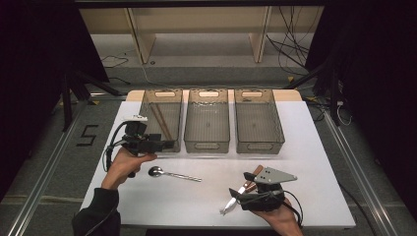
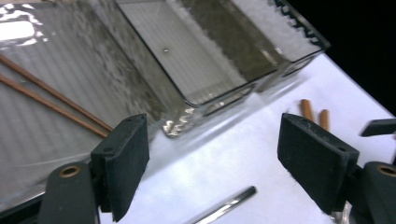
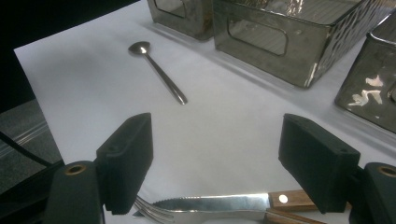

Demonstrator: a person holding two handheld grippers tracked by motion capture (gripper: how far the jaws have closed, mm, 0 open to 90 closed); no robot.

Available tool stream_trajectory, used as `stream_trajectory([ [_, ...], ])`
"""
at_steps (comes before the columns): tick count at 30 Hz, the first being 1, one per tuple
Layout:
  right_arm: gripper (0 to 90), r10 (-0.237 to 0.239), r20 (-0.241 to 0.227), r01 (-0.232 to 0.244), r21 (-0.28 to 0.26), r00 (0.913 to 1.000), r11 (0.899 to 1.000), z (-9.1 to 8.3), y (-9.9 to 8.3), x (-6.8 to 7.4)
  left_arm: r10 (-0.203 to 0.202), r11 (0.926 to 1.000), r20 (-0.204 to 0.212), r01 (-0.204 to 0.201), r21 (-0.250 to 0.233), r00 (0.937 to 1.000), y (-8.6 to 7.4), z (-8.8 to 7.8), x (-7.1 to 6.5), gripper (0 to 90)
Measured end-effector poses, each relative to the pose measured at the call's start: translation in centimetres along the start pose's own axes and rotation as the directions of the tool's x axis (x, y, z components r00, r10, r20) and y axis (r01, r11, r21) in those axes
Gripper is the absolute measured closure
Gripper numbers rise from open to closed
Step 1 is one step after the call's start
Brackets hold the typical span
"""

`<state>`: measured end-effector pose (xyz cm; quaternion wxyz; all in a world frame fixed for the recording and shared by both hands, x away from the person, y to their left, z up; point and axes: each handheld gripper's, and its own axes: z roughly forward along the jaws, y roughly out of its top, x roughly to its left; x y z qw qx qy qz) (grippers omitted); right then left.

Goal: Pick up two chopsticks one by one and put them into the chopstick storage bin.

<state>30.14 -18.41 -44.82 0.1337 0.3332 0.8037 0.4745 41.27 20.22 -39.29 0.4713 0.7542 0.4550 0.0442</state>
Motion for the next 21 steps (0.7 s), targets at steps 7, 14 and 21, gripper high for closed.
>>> stream_trajectory([
  [7,27.0,-0.022,-0.033,0.023,0.010,0.9992,1.000,0.7,0.5,0.5,0.007,0.9994,0.010,-0.007,-0.033,0.9999,-1.9,-0.5,-0.6,23.6],
  [14,28.0,-0.074,-0.079,0.076,0.028,0.9941,0.997,2.3,1.7,1.0,0.005,0.9963,0.004,-0.004,-0.086,1.0000,-3.4,-1.0,-1.1,22.8],
  [21,29.3,-0.110,-0.134,0.120,0.063,0.9849,0.991,5.1,3.4,1.2,0.000,0.9896,0.005,0.001,-0.144,1.0000,-5.3,-1.7,-1.4,21.6],
])
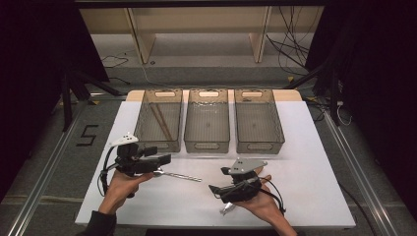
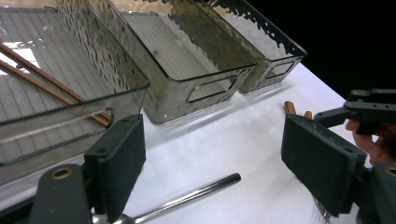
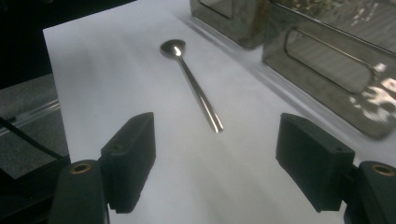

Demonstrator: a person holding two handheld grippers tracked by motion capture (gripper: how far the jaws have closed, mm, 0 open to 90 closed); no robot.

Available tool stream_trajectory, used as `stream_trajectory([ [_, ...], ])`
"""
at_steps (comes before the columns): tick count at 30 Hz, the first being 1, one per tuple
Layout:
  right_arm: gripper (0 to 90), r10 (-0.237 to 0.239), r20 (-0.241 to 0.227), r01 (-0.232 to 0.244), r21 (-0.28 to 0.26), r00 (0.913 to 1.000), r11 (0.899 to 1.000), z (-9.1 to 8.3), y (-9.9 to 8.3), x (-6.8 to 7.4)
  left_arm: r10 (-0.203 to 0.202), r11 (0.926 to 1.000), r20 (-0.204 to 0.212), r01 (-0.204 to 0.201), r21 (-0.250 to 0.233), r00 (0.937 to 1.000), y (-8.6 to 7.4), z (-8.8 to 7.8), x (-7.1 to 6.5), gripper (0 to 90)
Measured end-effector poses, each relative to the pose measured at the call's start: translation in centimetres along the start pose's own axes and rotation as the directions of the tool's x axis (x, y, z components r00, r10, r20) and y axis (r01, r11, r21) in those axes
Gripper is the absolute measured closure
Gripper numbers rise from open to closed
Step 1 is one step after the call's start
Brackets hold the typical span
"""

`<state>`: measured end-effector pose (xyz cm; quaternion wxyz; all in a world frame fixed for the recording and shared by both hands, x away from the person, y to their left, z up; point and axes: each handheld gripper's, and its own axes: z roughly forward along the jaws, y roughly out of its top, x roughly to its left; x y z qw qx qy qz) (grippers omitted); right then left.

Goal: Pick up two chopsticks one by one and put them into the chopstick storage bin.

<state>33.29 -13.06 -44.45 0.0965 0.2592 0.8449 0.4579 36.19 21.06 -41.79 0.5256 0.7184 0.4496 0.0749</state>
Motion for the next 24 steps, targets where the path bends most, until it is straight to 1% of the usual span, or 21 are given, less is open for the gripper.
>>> stream_trajectory([
  [1,29.6,-0.002,-0.006,0.003,0.004,1.0000,1.000,0.3,0.2,0.0,-0.007,0.9999,0.004,0.007,-0.008,1.0000,-0.3,0.0,-0.1,21.4],
  [3,30.2,-0.009,-0.016,0.010,0.015,0.9998,1.000,1.0,0.8,0.0,-0.008,0.9999,0.011,0.008,-0.014,0.9999,-0.9,0.0,-0.1,21.3],
  [6,30.6,-0.034,-0.026,0.035,0.031,0.9991,0.999,1.9,1.5,-0.1,-0.017,0.9995,0.018,0.017,-0.026,0.9997,-1.6,0.0,0.0,21.3],
  [8,31.3,-0.043,-0.031,0.044,0.041,0.9986,0.998,2.4,1.8,0.0,-0.019,0.9992,0.016,0.019,-0.035,0.9997,-2.0,0.0,0.0,21.2],
  [10,31.6,-0.054,-0.039,0.055,0.049,0.9978,0.997,2.8,2.0,-0.2,-0.023,0.9990,0.016,0.023,-0.037,0.9996,-2.4,-0.1,0.0,21.3],
  [13,32.2,-0.056,-0.045,0.059,0.059,0.9974,0.997,3.4,2.2,-0.4,-0.024,0.9986,0.012,0.025,-0.047,0.9996,-3.0,-0.3,0.0,21.1],
  [14,32.2,-0.056,-0.046,0.059,0.068,0.9974,0.996,3.6,2.2,-0.4,-0.031,0.9982,0.013,0.032,-0.051,0.9994,-3.2,-0.3,0.0,21.1],
  [15,32.3,-0.062,-0.049,0.066,0.080,0.9969,0.995,3.7,2.3,-0.5,-0.027,0.9983,0.011,0.028,-0.052,0.9996,-3.3,-0.4,0.1,21.0],
  [18,32.9,-0.074,-0.057,0.079,0.095,0.9957,0.992,4.2,2.6,-0.7,-0.039,0.9966,0.009,0.040,-0.072,0.9992,-3.8,-0.6,0.2,20.9],
  [24,34.0,-0.088,-0.071,0.097,0.128,0.9936,0.987,5.2,3.3,-0.9,-0.028,0.9947,0.002,0.028,-0.098,0.9996,-4.5,-1.0,0.1,20.9],
])
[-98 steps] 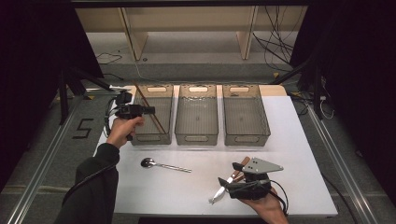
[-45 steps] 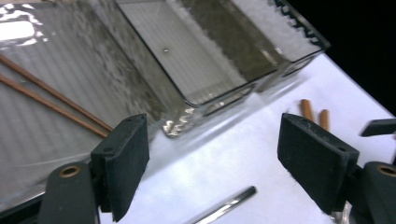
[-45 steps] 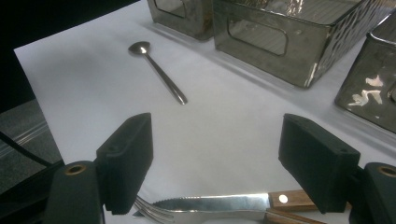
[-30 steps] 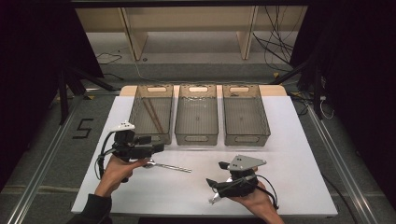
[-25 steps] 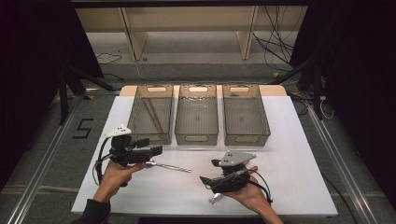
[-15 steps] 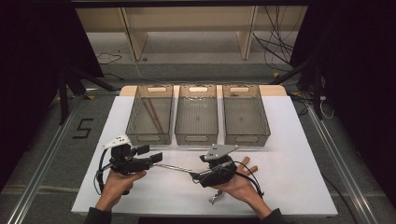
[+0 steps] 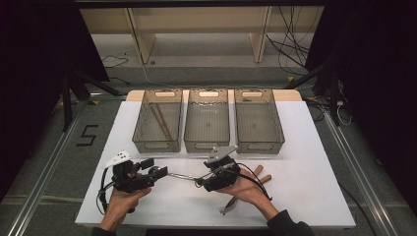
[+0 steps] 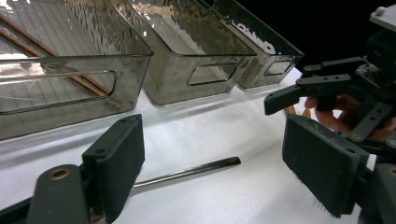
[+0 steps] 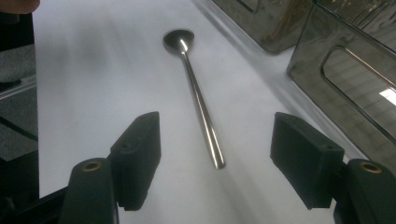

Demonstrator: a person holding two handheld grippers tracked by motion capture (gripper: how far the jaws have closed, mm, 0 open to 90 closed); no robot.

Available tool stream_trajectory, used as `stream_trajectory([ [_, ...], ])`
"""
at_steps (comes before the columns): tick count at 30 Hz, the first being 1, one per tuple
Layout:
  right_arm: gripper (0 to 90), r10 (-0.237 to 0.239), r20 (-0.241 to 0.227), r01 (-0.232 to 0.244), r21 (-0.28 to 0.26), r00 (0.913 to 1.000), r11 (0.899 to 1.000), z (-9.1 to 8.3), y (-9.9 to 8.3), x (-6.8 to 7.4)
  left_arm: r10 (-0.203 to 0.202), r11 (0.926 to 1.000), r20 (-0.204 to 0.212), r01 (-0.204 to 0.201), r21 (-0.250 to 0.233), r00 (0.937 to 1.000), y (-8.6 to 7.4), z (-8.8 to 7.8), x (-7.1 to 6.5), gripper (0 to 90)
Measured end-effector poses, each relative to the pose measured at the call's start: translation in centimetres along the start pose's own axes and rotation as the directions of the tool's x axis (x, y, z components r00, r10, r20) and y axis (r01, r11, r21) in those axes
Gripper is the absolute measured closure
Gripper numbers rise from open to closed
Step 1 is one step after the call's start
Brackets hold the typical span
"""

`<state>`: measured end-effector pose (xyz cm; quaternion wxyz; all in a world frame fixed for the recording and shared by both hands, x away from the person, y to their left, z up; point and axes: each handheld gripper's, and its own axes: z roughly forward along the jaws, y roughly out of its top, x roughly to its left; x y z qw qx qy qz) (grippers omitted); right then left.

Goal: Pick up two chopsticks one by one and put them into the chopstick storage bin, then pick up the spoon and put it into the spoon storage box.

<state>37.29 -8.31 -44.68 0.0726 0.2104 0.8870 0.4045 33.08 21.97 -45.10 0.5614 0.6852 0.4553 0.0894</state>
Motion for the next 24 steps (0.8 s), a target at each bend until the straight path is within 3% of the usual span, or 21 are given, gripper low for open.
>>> stream_trajectory([
  [11,35.7,-0.007,-0.018,0.008,0.045,0.9998,0.999,2.2,0.8,-0.2,-0.042,0.9987,-0.025,0.041,-0.029,0.9988,-1.7,-0.7,0.4,20.8],
  [18,38.2,-0.021,-0.029,0.023,0.062,0.9994,0.998,3.1,1.1,-0.3,-0.033,0.9985,-0.027,0.032,-0.044,0.9991,-1.8,-1.0,0.2,20.8],
  [24,42.5,-0.001,-0.041,0.004,0.087,0.9992,0.996,4.0,1.0,-0.7,-0.033,0.9984,-0.027,0.032,-0.047,0.9991,-1.9,-0.9,0.1,20.6],
])
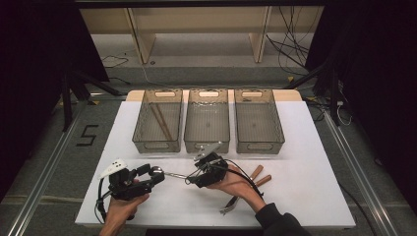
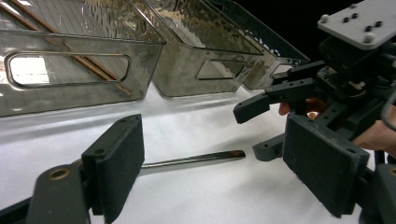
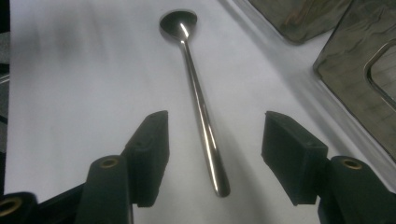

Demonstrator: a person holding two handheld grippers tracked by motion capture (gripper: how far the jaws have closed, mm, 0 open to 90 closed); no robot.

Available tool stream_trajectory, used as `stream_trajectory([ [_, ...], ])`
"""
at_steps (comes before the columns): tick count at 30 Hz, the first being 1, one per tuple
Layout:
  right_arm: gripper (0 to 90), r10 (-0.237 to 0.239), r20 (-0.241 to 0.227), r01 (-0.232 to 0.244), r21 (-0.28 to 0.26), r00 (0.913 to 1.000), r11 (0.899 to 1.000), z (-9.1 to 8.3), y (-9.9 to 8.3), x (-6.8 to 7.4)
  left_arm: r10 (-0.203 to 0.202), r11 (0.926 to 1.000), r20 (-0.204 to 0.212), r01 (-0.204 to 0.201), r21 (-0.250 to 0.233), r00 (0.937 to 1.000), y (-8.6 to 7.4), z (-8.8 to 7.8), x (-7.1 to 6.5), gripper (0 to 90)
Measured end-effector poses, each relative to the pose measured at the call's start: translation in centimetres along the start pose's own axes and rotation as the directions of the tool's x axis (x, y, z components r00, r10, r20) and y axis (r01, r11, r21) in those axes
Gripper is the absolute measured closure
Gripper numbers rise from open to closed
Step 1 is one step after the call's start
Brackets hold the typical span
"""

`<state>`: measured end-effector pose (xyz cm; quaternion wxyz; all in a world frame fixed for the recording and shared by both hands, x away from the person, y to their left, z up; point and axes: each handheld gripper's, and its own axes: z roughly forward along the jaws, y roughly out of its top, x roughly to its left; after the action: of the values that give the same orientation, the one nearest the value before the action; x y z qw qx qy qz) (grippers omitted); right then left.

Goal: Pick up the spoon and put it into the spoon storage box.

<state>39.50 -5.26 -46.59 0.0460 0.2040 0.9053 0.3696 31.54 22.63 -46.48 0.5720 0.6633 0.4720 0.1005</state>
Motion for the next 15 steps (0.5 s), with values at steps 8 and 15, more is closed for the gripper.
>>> stream_trajectory([
  [8,50.8,-0.030,-0.002,0.030,0.036,0.9996,0.999,1.1,0.1,-0.5,0.011,0.9998,0.004,-0.011,-0.019,0.9999,-0.3,-0.3,-0.1,20.5],
  [15,58.9,-0.051,-0.004,0.051,0.051,0.9987,0.997,2.1,0.4,-0.1,0.007,0.9995,0.004,-0.007,-0.030,1.0000,-0.5,-0.6,0.0,20.5],
])
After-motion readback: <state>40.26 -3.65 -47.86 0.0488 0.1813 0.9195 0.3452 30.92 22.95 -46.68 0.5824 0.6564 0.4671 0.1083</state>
